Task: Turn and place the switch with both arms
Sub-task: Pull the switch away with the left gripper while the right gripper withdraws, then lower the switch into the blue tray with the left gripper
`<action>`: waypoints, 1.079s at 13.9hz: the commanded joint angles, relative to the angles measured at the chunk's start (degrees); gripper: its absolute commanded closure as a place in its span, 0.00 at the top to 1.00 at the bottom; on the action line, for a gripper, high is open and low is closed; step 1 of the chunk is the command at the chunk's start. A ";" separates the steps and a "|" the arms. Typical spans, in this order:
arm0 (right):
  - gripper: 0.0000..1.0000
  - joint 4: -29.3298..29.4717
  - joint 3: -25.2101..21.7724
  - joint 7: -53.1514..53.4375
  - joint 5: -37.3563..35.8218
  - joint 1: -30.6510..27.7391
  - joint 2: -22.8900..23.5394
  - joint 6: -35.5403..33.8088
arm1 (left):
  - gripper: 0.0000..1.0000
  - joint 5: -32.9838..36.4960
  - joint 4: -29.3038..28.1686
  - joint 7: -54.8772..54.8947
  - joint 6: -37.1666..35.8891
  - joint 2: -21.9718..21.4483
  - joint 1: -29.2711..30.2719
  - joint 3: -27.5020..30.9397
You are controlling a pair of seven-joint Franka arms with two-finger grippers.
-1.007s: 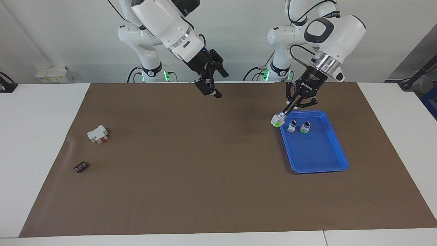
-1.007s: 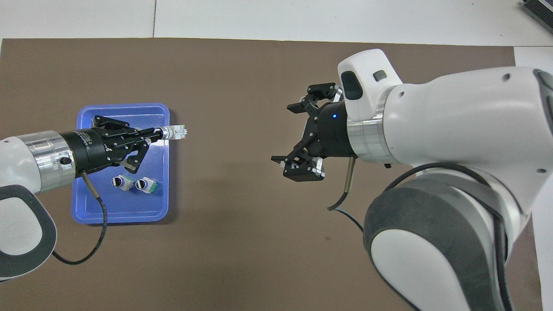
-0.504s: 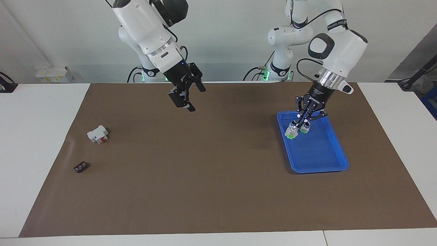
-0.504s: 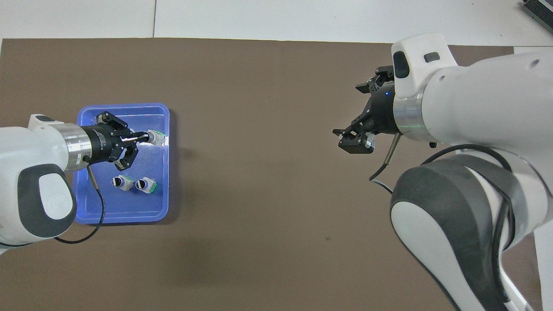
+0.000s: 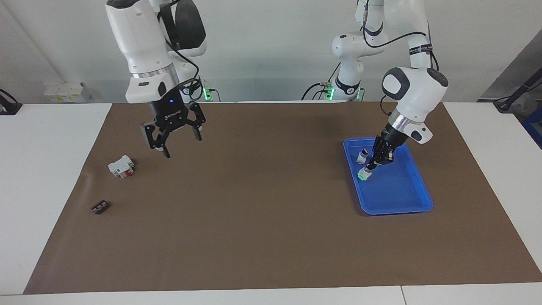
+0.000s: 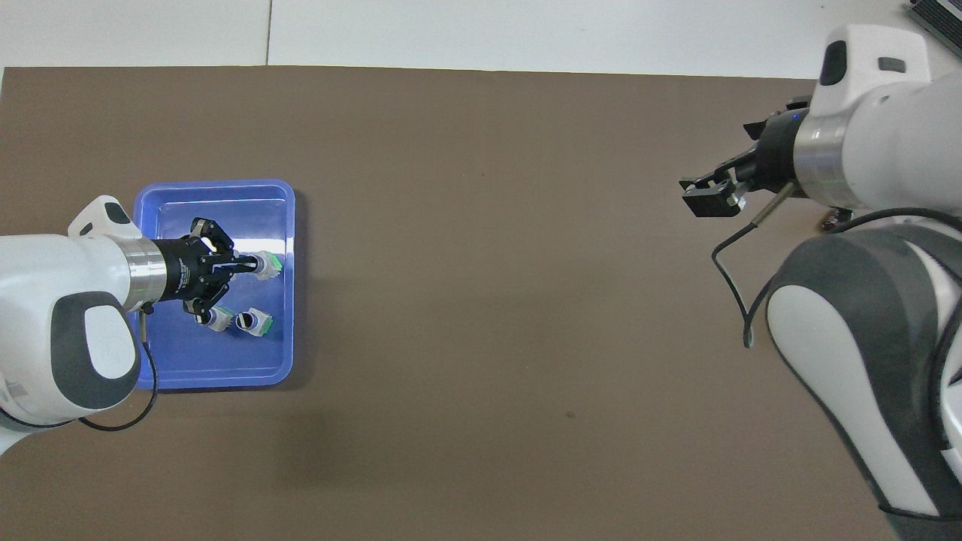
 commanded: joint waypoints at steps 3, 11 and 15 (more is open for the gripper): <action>1.00 0.69 -11.06 13.89 -1.35 4.24 -1.01 -2.68 | 0.00 1.08 -2.72 15.39 -0.27 -1.90 1.48 -0.06; 1.00 7.11 -13.28 31.08 -3.11 4.42 -2.58 -23.69 | 0.00 6.06 -2.20 47.12 -3.33 -1.99 2.97 0.02; 1.00 2.80 -13.36 33.41 -2.93 4.42 -4.17 -23.43 | 0.00 10.40 -0.71 54.27 -8.08 -2.08 3.94 0.03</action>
